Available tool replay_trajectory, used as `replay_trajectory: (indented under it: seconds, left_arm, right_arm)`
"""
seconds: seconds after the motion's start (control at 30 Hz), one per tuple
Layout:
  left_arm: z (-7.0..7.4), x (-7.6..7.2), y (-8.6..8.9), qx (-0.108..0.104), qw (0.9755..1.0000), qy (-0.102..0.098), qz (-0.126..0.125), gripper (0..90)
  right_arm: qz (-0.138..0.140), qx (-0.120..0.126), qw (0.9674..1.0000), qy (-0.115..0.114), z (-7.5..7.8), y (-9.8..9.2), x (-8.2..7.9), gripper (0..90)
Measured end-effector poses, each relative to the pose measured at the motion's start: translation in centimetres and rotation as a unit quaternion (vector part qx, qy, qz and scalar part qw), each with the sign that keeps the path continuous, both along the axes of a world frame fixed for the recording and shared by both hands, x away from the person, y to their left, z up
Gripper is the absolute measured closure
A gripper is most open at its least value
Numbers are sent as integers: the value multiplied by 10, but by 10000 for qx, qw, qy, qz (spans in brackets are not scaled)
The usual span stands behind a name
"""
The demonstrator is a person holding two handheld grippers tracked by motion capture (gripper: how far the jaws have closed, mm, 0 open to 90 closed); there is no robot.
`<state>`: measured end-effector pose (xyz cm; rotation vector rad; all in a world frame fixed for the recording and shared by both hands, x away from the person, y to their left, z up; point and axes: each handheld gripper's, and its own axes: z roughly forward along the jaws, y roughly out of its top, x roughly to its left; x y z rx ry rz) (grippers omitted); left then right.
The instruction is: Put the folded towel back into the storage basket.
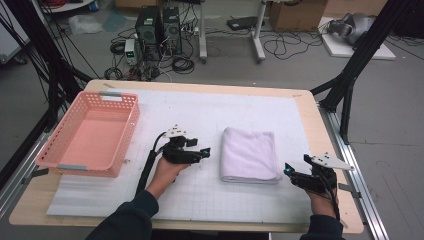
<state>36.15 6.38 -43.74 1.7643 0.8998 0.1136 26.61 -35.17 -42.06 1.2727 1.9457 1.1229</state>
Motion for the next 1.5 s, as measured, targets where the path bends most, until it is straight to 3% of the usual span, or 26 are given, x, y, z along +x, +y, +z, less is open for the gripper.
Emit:
replay_trajectory:
  seconds: [0.27,0.33,0.5,0.57,0.63,0.87,0.93,1.0,1.07,1.17,1.33,1.5]
  left_arm:
    - [-7,12,-30,174,9994,268,-105,252]
    - [-7,13,-35,276,9991,291,-103,242]
    - [-8,14,-47,273,9990,327,-137,219]
    - [-12,15,-51,343,9981,463,-198,219]
    - [-14,14,-55,265,9977,594,-187,222]
    - [-15,12,-63,463,9971,570,-179,229]
    - [-16,11,-67,565,9965,574,-213,255]
    - [-15,8,-71,794,9956,417,-266,265]
    - [-14,6,-76,871,9951,362,-298,282]
    - [-14,3,-80,892,9950,304,-334,340]
    - [-15,4,-84,875,9948,393,-345,412]
    - [-15,4,-85,734,9950,506,-440,598]
  right_arm:
    - [99,-49,9999,60,-2,3,2,206]
    - [100,-53,9999,59,-3,3,3,206]
    - [108,-21,9999,55,-3,3,4,206]
    - [109,-25,9999,63,-3,4,4,206]
    - [114,-27,9999,73,-3,4,4,206]
    - [129,-38,9999,88,-5,5,5,206]
    - [126,-36,9999,89,-5,5,5,206]
    - [134,-2,9999,96,-5,5,5,206]
    - [136,-4,9998,112,-6,5,5,206]
    - [120,13,9999,122,-6,5,6,206]
    - [120,29,9998,132,-7,4,6,206]
    - [105,35,9998,141,-7,4,6,206]
